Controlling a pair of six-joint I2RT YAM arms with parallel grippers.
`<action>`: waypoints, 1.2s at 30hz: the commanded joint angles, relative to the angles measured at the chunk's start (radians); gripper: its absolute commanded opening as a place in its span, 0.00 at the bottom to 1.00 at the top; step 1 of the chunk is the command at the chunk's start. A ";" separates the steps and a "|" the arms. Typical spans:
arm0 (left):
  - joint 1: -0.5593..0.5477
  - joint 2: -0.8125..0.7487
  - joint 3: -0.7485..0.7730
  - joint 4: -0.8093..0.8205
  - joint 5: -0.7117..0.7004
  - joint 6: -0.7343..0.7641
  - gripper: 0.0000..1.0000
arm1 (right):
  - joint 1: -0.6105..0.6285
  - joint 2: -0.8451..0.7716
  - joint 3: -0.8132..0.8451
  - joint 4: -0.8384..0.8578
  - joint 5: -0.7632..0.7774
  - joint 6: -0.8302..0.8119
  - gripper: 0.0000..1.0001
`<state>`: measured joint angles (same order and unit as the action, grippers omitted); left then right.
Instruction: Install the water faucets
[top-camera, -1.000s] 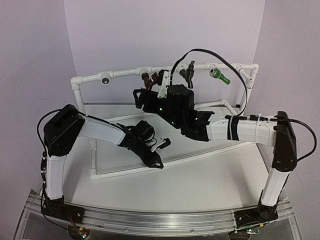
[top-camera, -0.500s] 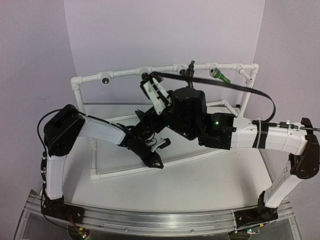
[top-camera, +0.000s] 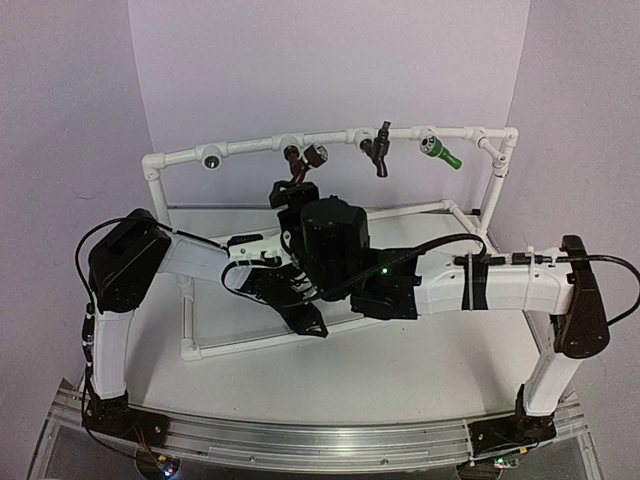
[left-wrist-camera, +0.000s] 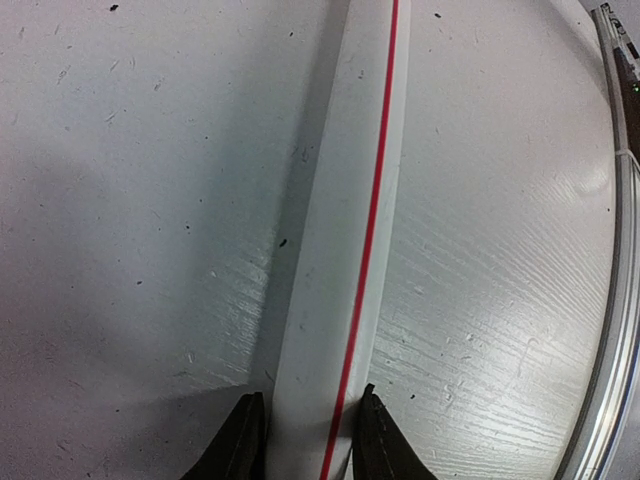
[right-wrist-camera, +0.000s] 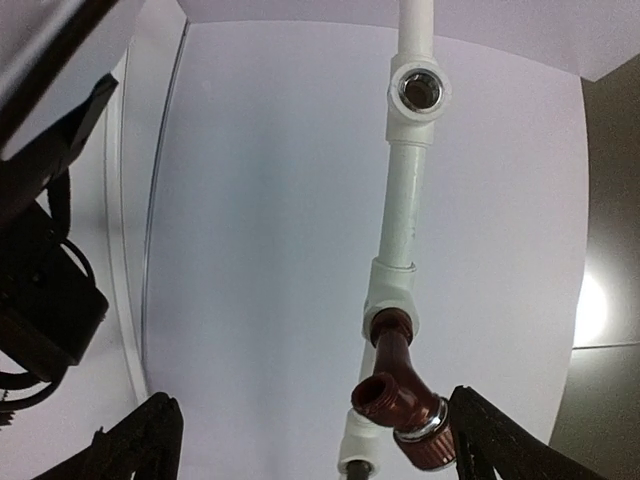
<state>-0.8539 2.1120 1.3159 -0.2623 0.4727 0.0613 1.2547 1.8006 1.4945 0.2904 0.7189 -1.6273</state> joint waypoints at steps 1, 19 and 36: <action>-0.005 0.168 -0.063 -0.126 -0.153 -0.104 0.00 | -0.052 0.030 0.141 0.143 0.002 -0.184 0.93; -0.005 0.175 -0.057 -0.129 -0.139 -0.102 0.01 | -0.162 0.178 0.288 0.173 0.042 -0.055 0.62; -0.005 0.167 -0.061 -0.131 -0.138 -0.104 0.01 | -0.170 0.367 0.463 0.420 0.299 0.496 0.00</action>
<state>-0.8529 2.1170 1.3228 -0.2695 0.4812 0.0616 1.1068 2.1336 1.8658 0.6337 0.9107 -1.4880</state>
